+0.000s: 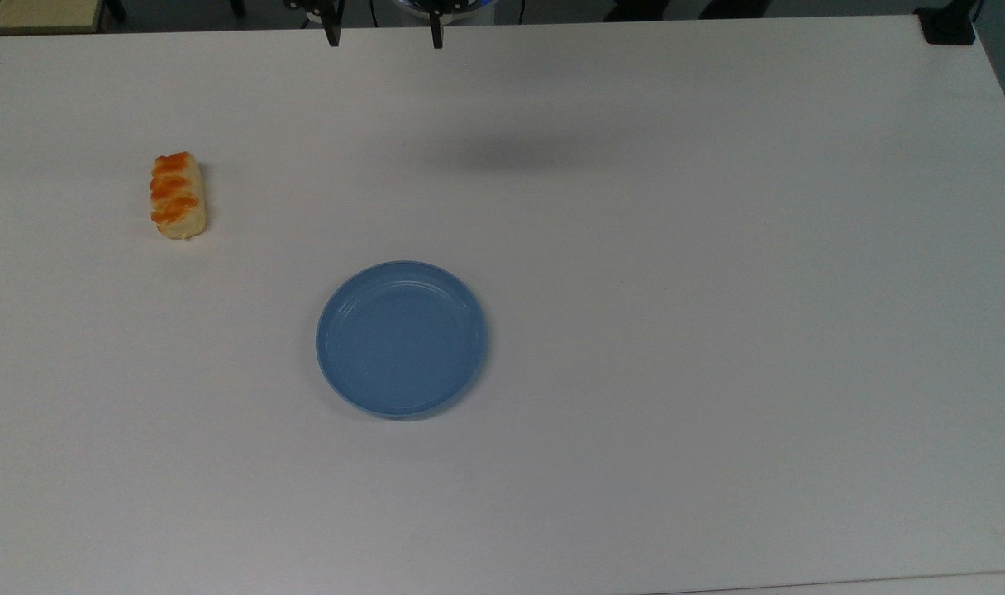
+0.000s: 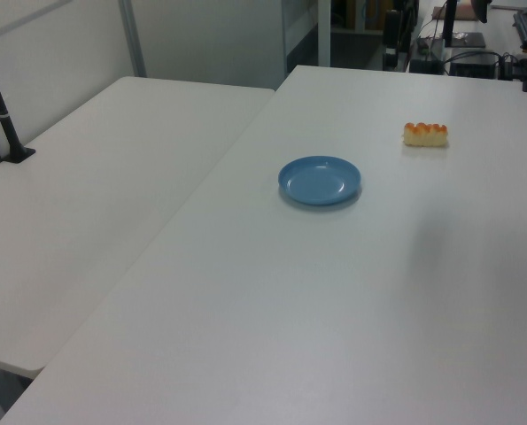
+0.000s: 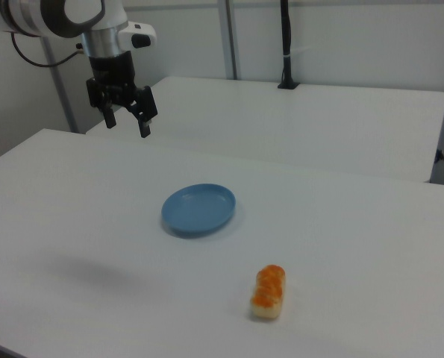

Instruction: Put the bread on a plate

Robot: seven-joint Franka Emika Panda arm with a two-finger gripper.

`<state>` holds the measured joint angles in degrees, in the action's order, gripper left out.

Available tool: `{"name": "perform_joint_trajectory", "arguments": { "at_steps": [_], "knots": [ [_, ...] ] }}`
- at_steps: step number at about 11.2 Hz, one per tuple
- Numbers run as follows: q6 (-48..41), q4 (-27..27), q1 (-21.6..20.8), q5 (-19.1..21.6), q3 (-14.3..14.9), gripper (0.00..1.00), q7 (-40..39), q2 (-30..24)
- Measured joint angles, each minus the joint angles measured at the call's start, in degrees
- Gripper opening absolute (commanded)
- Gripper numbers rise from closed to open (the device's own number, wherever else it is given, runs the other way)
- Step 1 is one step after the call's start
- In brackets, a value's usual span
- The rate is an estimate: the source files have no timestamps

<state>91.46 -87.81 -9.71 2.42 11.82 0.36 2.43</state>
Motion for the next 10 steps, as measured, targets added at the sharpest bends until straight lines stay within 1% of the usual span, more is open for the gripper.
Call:
{"name": "perform_joint_trajectory", "arguments": {
  "at_steps": [10],
  "knots": [
    [0.0, -0.3, 0.2, 0.0, 0.2, 1.0, -0.7, 0.1]
  ]
}}
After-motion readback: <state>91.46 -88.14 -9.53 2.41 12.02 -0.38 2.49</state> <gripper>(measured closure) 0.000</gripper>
